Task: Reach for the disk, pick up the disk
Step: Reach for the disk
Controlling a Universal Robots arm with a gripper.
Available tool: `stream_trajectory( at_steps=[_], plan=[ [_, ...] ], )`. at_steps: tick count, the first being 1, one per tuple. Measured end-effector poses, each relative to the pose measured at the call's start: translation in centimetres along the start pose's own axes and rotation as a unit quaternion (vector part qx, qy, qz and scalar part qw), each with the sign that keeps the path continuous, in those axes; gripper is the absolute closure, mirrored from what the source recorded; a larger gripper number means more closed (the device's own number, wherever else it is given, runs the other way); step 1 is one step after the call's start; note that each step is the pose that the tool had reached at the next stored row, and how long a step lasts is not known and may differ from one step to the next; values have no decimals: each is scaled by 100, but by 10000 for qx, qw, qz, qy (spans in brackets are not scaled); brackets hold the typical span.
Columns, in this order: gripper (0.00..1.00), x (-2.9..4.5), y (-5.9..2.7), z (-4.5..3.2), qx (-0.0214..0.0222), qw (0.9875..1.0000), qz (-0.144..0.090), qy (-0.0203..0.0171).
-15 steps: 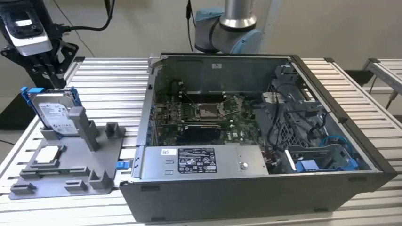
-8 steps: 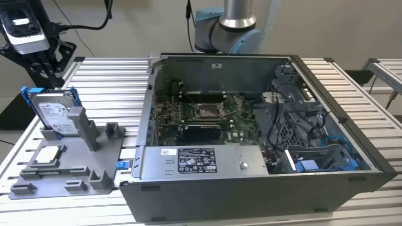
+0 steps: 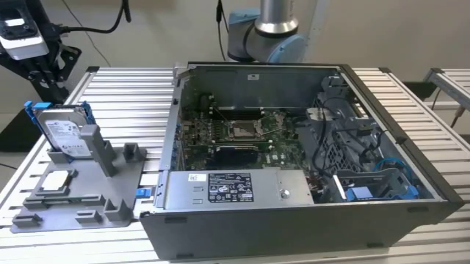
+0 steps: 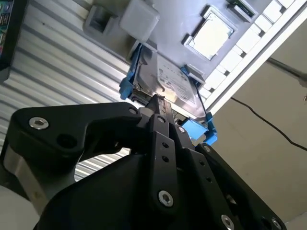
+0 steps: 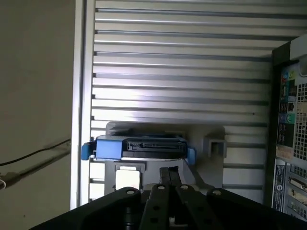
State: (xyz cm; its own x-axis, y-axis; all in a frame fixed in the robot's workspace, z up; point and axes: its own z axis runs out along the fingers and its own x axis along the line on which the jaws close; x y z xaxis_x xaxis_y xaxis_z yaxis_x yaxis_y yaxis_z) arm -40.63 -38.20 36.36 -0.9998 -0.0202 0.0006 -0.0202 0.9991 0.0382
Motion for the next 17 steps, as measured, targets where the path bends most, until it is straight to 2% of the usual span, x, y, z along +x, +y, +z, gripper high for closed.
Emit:
stream_trajectory(
  at_steps=[8,17],
  plan=[
    [100,236,50,10,0,10000,-40,1],
    [100,459,98,24,0,9999,-104,4]
  ],
)
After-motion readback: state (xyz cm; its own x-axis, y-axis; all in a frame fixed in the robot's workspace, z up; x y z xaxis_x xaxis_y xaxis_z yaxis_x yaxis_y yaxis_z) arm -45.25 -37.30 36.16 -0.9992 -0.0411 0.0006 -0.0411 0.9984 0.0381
